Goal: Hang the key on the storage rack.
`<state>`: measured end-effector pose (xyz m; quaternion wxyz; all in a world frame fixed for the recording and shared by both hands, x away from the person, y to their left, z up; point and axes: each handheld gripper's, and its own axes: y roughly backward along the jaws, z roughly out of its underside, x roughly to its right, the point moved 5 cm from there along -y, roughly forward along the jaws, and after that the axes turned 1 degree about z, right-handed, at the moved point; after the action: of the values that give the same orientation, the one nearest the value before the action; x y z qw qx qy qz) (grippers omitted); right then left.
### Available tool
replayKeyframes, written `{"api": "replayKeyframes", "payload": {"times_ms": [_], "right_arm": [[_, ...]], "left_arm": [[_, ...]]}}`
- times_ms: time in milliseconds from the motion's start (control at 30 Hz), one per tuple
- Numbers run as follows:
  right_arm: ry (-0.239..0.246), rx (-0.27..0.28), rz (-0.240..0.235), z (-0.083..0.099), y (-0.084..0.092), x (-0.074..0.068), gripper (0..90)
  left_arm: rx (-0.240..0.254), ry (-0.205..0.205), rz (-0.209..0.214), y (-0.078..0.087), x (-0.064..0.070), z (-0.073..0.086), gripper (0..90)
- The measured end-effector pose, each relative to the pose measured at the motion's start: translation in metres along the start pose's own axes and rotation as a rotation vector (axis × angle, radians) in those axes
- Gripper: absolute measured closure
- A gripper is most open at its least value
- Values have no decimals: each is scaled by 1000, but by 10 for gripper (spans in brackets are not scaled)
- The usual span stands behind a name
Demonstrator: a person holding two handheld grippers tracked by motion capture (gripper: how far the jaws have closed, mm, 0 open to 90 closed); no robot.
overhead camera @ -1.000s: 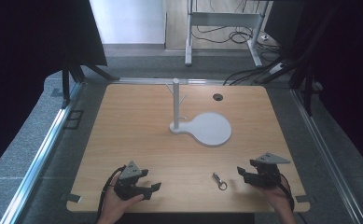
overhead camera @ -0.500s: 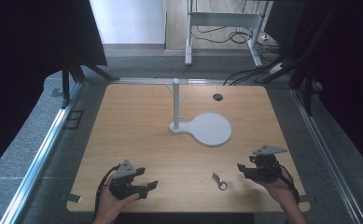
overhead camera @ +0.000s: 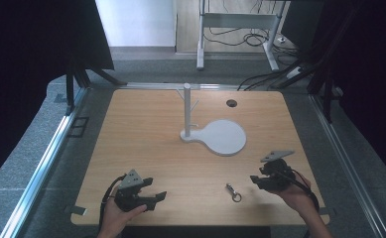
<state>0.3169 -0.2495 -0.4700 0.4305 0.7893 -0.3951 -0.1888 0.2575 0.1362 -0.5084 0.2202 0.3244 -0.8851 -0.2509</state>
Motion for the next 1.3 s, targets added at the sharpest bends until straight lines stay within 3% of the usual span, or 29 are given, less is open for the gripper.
{"api": "replayKeyframes", "payload": {"times_ms": [633,1000,1300], "right_arm": [[48,-70,-67,-21,-4,-17,538],[98,-160,-112,-19,-22,-42,577],[115,-195,-112,-17,-33,-53,585]], "left_arm": [[-36,-20,17,-10,8,3,262],[-38,-20,20,-11,9,4,261],[-46,-24,25,-14,11,5,261]]}}
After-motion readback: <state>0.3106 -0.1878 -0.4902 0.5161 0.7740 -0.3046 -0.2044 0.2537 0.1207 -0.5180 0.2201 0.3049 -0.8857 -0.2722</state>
